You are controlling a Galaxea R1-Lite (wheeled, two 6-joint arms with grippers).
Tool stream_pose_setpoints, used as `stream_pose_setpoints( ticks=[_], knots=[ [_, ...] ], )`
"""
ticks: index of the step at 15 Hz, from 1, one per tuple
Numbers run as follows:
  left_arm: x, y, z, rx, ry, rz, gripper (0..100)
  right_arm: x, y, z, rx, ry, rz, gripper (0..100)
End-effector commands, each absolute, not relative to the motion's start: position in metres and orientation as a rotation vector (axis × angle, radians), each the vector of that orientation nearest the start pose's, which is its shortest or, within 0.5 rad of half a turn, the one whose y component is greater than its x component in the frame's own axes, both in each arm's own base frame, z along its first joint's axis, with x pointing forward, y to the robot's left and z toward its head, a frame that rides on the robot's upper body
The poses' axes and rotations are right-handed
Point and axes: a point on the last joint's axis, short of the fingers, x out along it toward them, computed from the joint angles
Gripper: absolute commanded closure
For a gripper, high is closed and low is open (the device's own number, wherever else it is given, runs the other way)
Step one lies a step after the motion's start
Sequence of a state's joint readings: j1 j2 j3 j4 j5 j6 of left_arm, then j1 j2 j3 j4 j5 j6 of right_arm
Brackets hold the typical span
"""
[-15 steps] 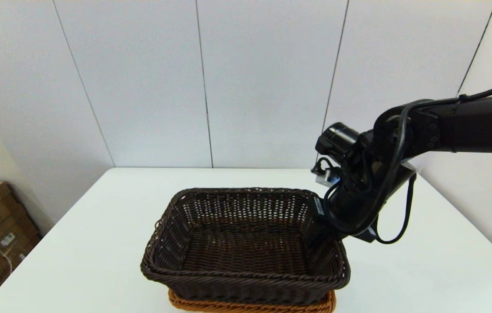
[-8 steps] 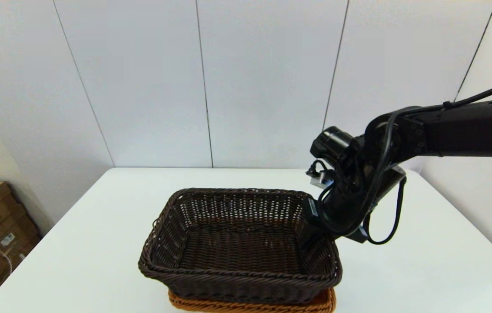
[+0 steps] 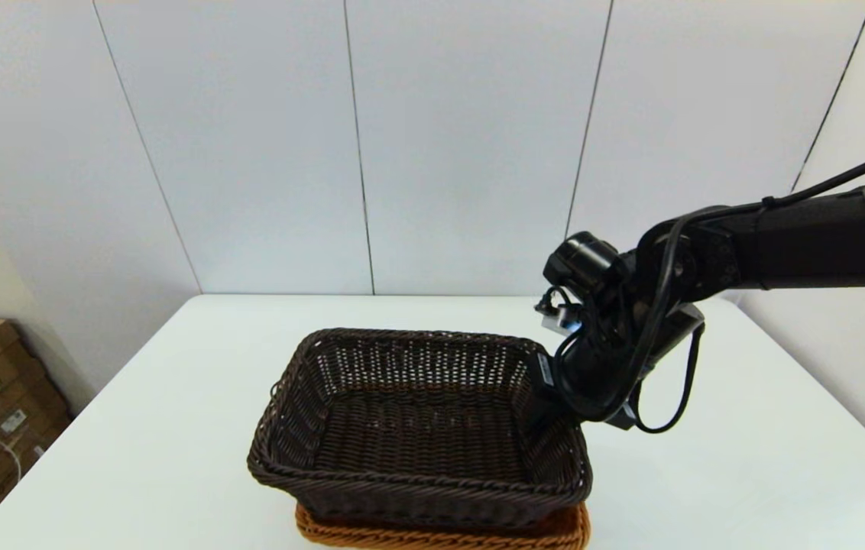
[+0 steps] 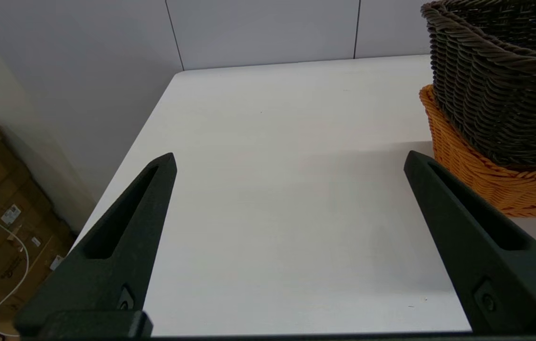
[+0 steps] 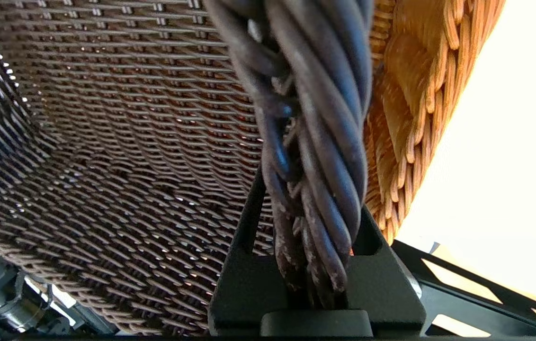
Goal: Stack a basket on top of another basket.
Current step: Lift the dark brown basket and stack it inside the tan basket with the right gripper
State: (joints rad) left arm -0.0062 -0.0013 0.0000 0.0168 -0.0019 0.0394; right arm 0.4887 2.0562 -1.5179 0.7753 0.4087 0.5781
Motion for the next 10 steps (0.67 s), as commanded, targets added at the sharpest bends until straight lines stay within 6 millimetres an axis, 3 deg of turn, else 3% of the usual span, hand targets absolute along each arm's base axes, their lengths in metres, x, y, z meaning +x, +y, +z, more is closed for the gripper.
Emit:
stream_pose_setpoints(
  ticks=[1,10],
  knots=[
    [-0.023,0.000,0.073,0.040,0.018,-0.010,0,0.312,0.169,0.136,0.418,1.536,0.326,100],
    [-0.023,0.000,0.073,0.043,0.018,-0.010,0,0.320,0.149,0.145,0.434,1.489,0.318,100]
  ],
)
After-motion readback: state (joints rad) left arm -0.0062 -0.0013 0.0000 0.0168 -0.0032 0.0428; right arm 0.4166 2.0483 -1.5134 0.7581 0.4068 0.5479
